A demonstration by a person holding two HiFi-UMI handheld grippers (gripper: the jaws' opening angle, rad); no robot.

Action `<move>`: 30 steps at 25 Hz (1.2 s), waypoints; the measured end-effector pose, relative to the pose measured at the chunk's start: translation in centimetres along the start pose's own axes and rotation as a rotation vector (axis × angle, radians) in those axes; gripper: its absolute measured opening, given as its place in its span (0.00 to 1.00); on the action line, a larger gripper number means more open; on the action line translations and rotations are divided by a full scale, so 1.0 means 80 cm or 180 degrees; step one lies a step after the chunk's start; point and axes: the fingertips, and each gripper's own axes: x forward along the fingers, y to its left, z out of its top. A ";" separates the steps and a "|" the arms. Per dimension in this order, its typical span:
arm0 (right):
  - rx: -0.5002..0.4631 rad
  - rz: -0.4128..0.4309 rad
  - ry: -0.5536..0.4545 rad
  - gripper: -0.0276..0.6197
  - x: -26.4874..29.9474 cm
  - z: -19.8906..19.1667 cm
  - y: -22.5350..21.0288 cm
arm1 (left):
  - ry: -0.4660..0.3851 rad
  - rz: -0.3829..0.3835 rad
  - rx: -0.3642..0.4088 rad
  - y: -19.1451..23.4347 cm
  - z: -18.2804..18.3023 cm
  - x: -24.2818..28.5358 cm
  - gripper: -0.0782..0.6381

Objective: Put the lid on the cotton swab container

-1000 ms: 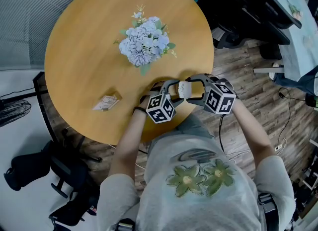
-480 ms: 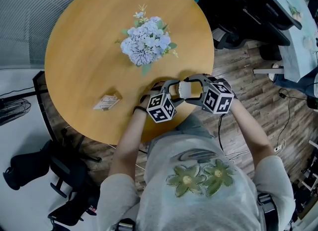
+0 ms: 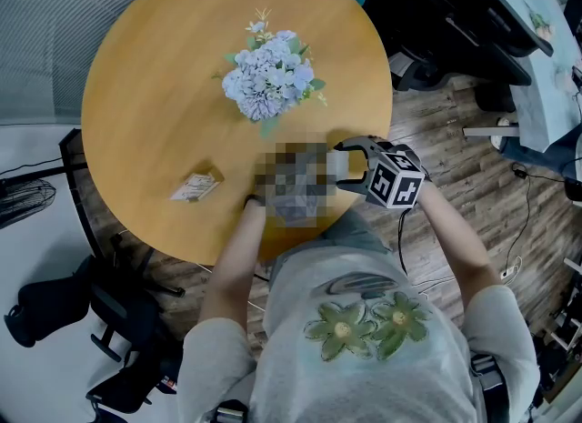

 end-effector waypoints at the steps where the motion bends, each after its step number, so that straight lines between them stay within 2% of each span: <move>1: -0.0002 0.0003 0.0003 0.54 0.001 0.000 0.000 | 0.0000 -0.0001 0.0001 0.000 0.000 0.000 0.56; 23: 0.0066 0.0046 0.0098 0.54 0.017 -0.001 -0.001 | -0.0023 -0.0020 -0.0013 0.000 0.000 0.000 0.56; 30: 0.0043 0.0100 0.0213 0.54 0.020 -0.002 -0.001 | -0.0024 -0.0025 -0.0023 0.000 0.000 0.001 0.56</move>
